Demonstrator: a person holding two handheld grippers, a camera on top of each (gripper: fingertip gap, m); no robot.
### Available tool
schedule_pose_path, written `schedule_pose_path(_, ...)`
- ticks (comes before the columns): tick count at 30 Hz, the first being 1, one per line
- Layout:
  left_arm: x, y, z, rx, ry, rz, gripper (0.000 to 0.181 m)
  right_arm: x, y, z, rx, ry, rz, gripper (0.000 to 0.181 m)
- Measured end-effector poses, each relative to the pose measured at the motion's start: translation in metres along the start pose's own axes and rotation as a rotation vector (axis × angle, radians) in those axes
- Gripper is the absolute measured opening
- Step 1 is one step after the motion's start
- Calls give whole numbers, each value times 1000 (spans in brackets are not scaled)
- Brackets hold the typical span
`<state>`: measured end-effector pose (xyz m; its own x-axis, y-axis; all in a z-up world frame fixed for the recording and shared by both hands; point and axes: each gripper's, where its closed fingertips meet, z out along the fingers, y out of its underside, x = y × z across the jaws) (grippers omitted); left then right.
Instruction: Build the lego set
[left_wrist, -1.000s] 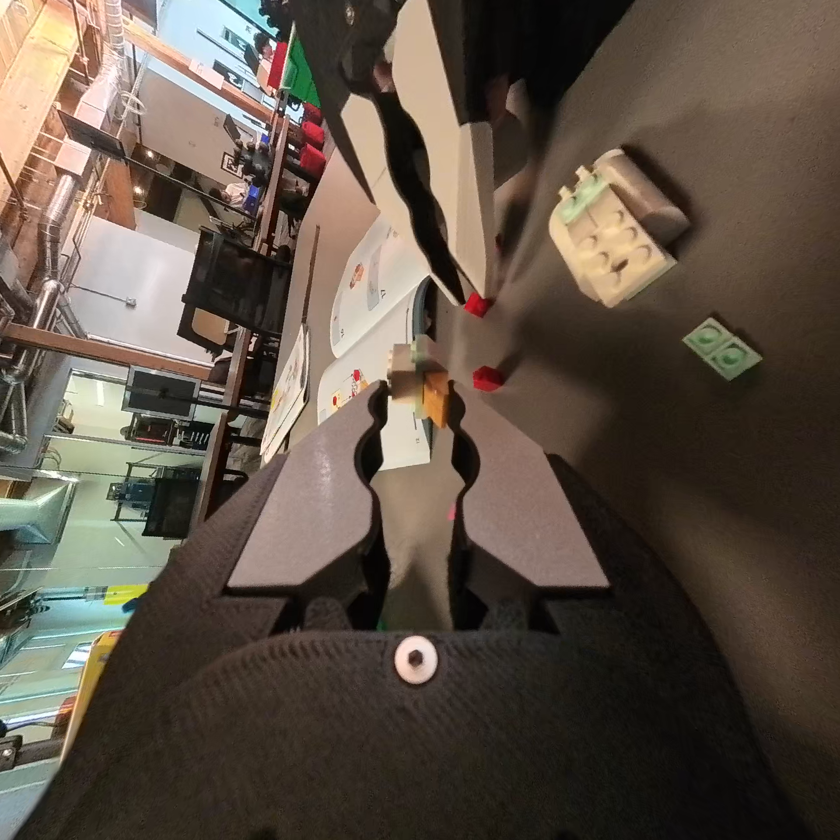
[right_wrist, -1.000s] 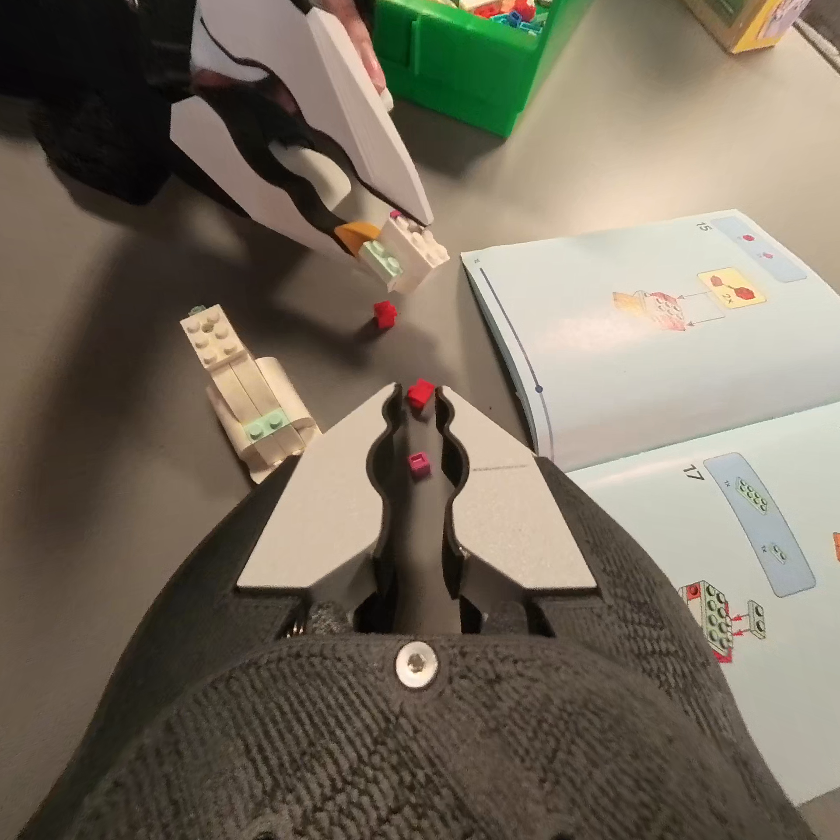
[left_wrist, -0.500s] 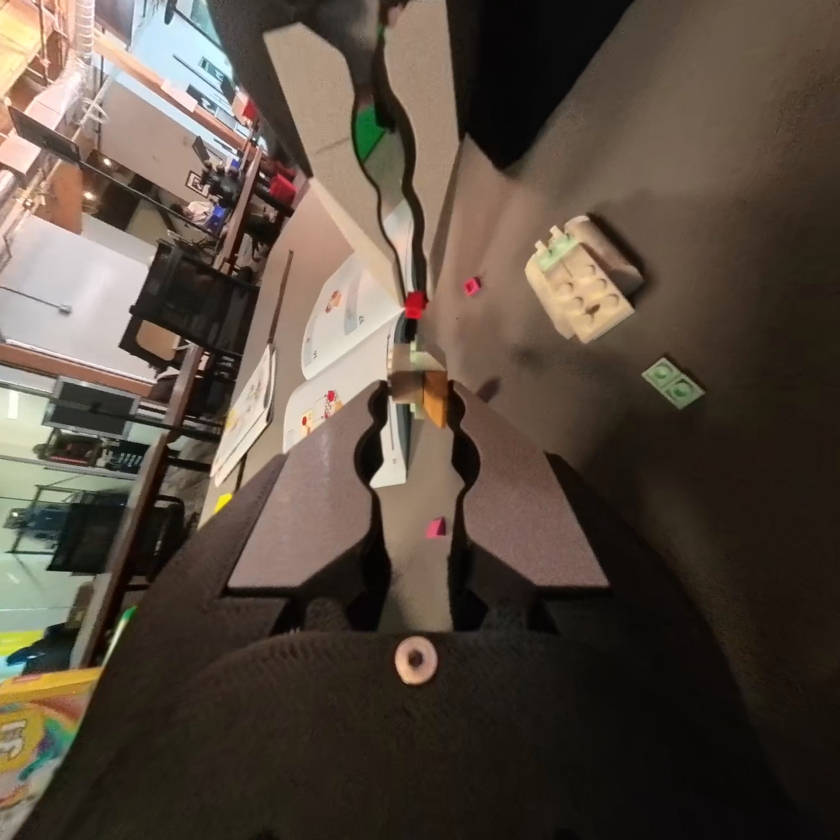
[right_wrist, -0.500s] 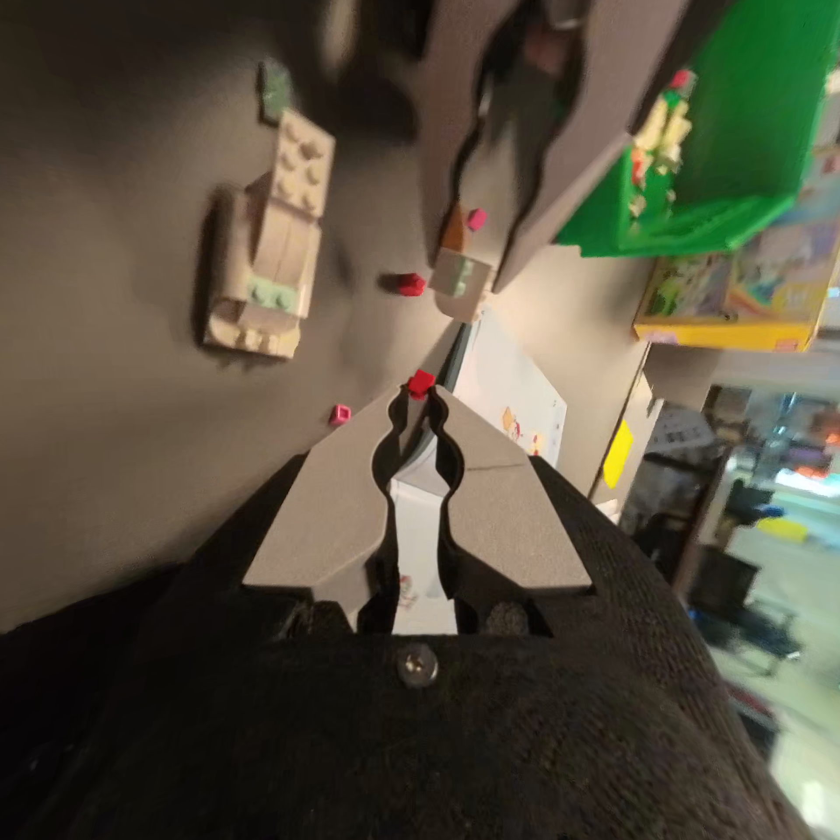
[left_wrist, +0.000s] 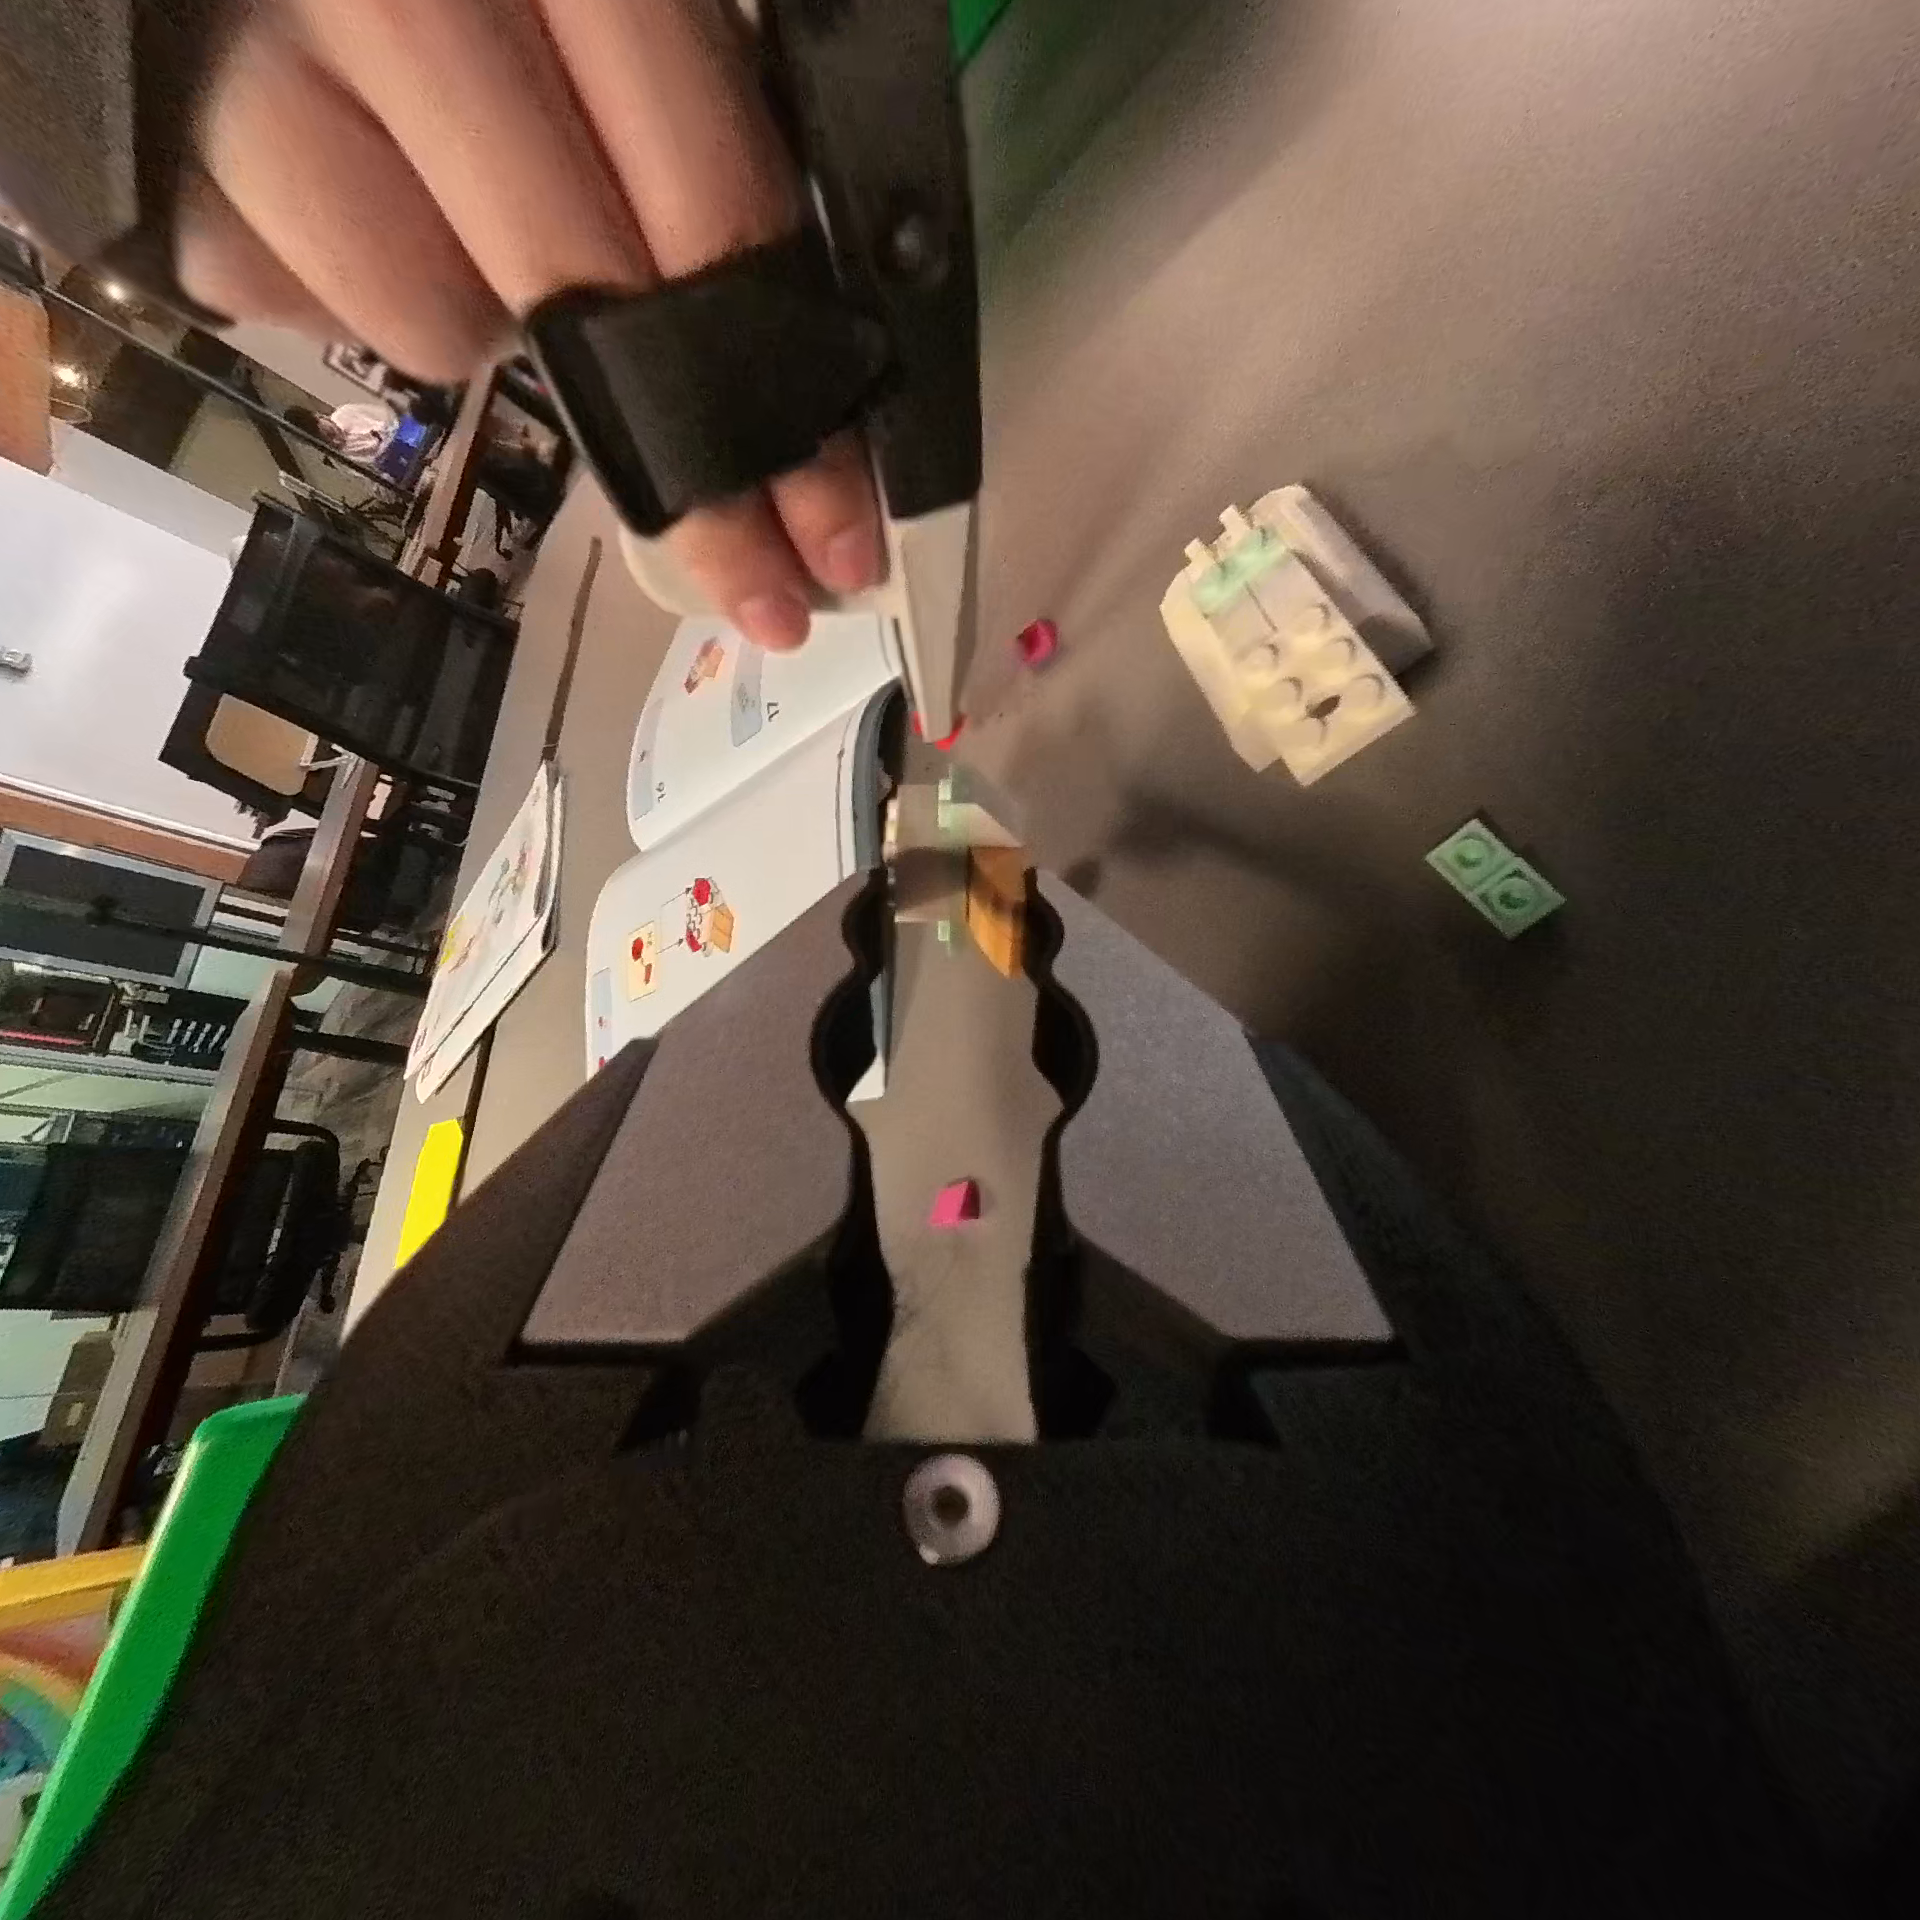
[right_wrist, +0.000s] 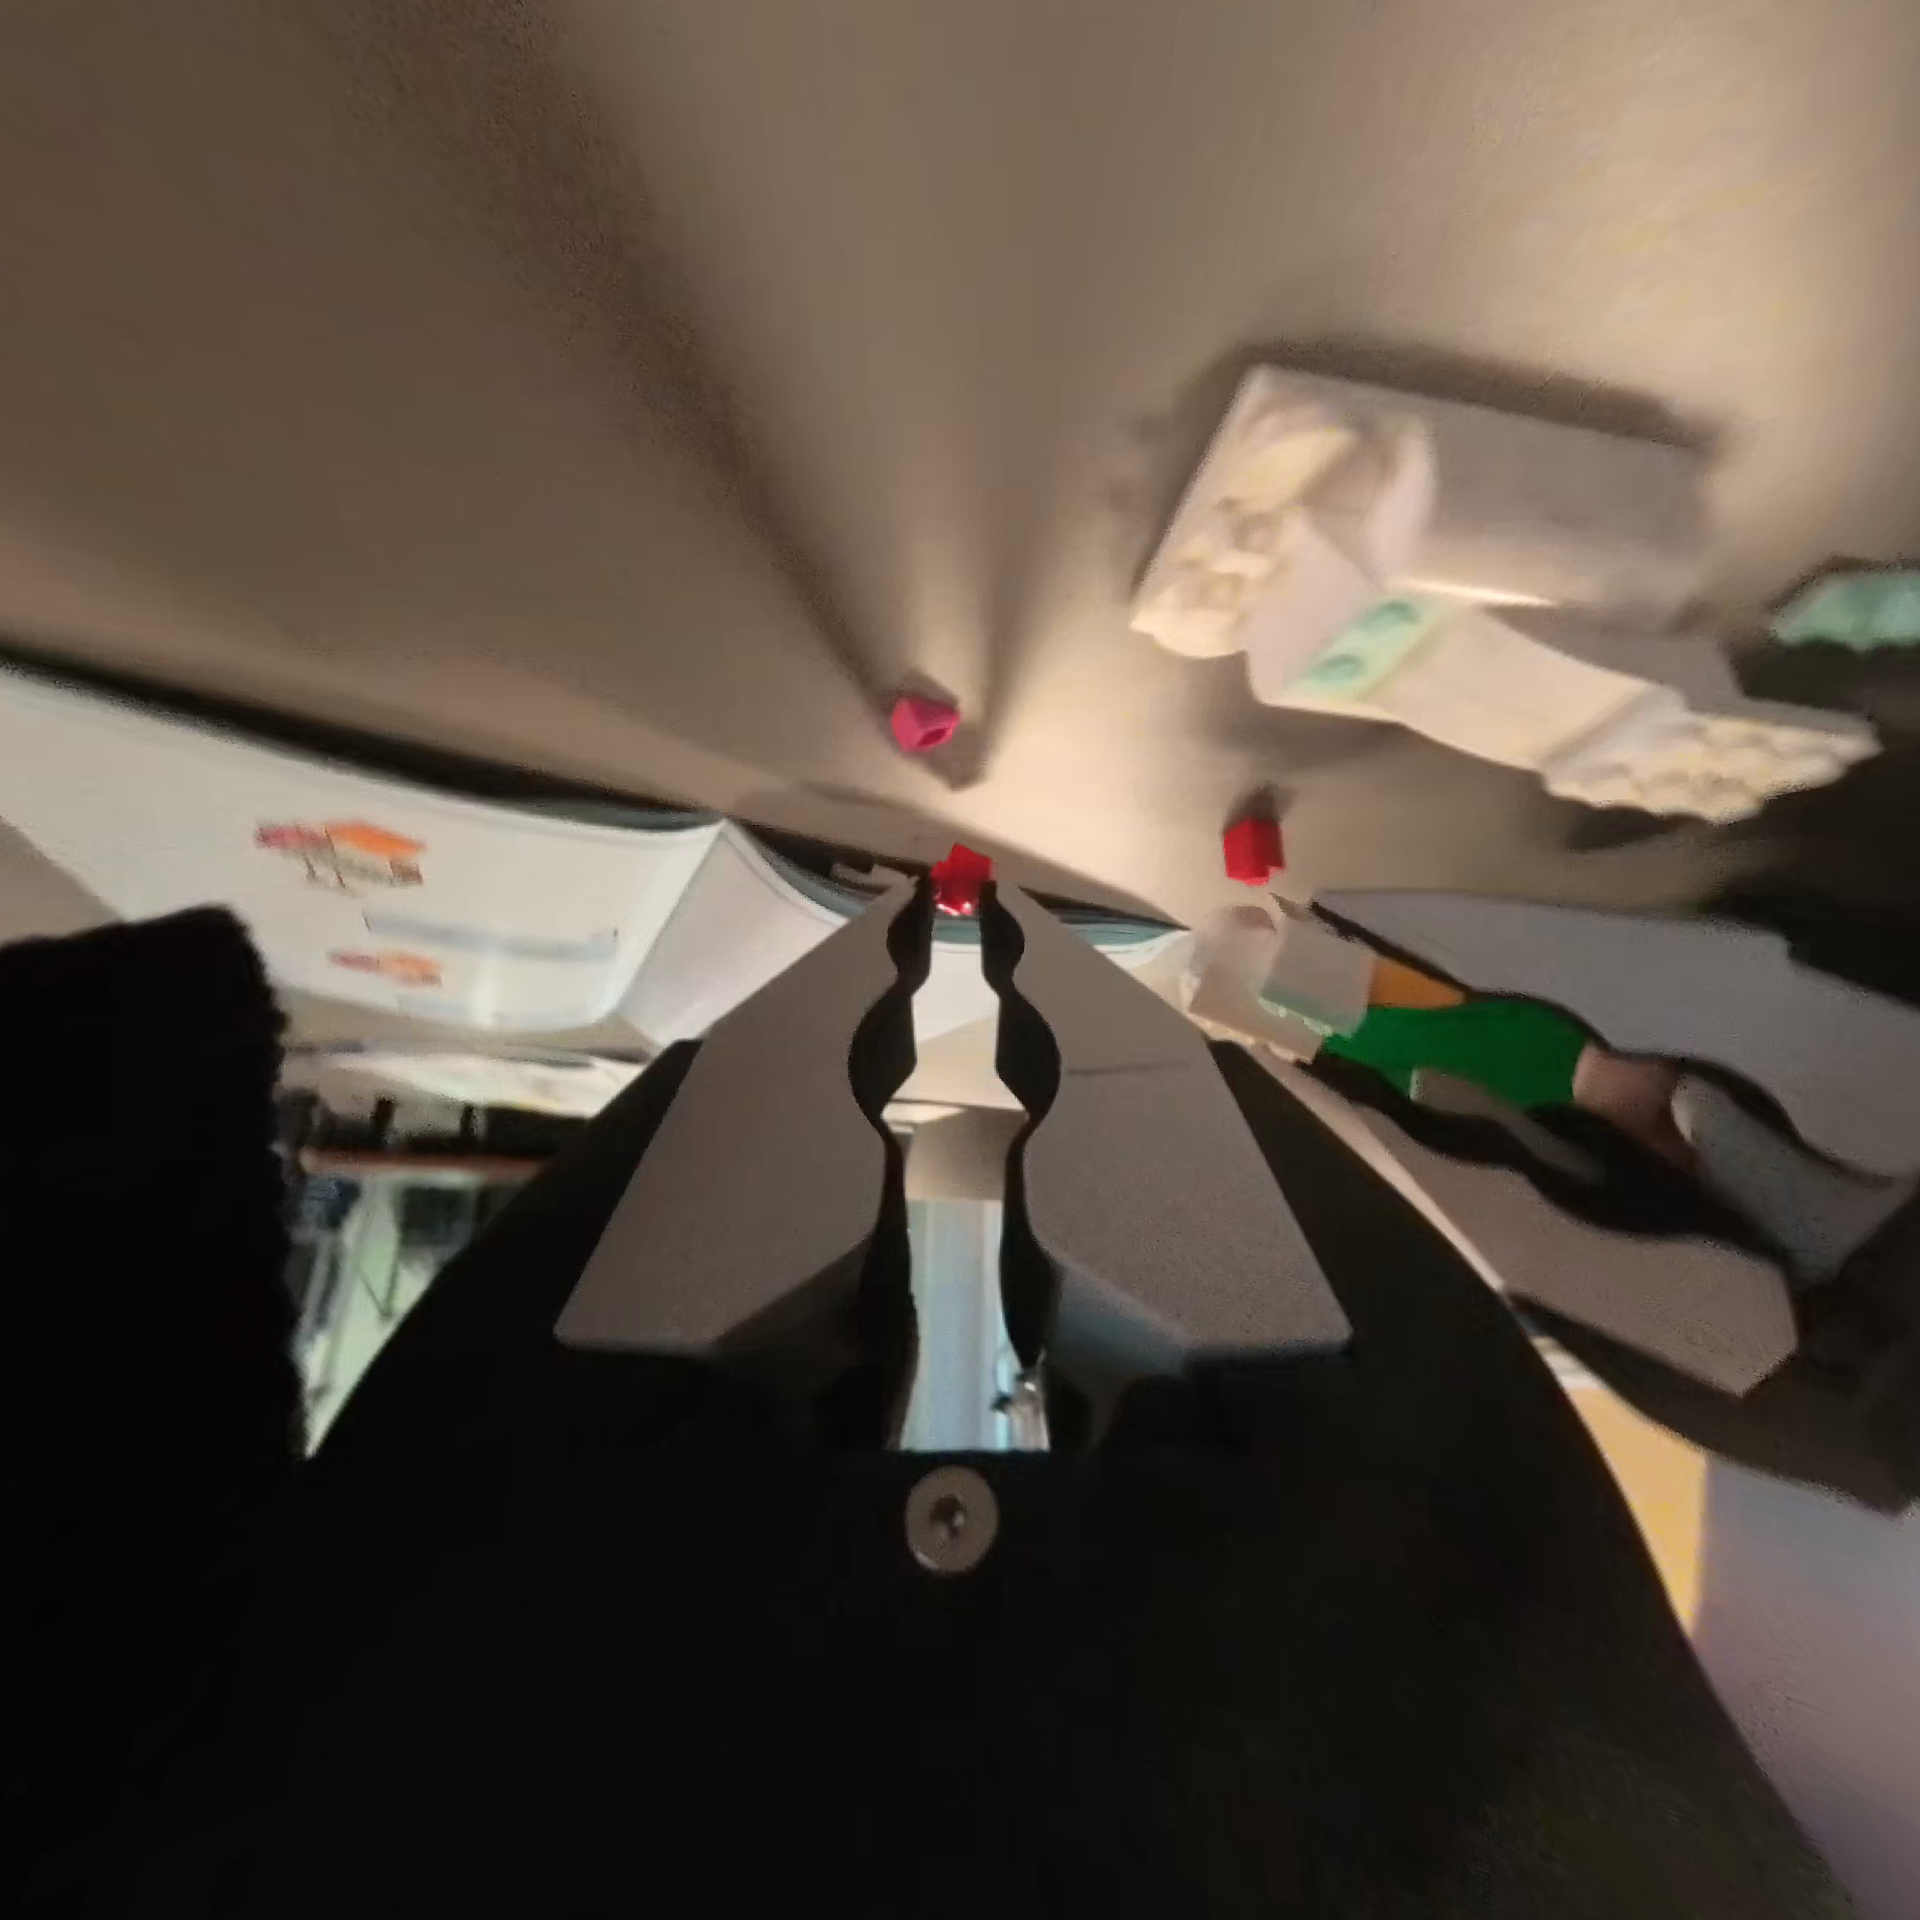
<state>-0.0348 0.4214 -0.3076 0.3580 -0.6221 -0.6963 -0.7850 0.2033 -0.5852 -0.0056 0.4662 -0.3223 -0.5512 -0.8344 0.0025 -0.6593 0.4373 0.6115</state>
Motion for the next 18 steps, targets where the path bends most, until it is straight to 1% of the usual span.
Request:
schedule_pose_path(4,-3,2,-2,-8,-12,1,25,-6,1,11,-42,-99,-125,7)
schedule_pose_path(6,-4,3,-3,-12,-14,3,25,-6,2,12,-68,-124,-175,7)
schedule_pose_path(8,-3,3,-3,-9,-8,-1,25,-5,2,12,-68,-142,-165,8)
schedule_pose_path(9,-2,2,-3,-8,-5,-2,25,-3,2,12,-65,-127,-137,9)
schedule_pose_path(11,-2,2,-3,-8,-4,1,25,4,5,11,-76,-76,-71,19)
schedule_pose_path(13,-2,2,-3,-7,-6,1,25,7,7,5,-84,-38,44,29)
schedule_pose_path(15,-3,1,-3,-3,-12,-3,25,6,7,-1,-74,-14,254,37)
schedule_pose_path(17,-4,1,-4,-1,-16,-8,25,-1,9,-6,-51,4,561,38)
schedule_pose_path(18,-5,1,-4,0,-18,-9,25,-4,11,-7,-35,20,755,36)
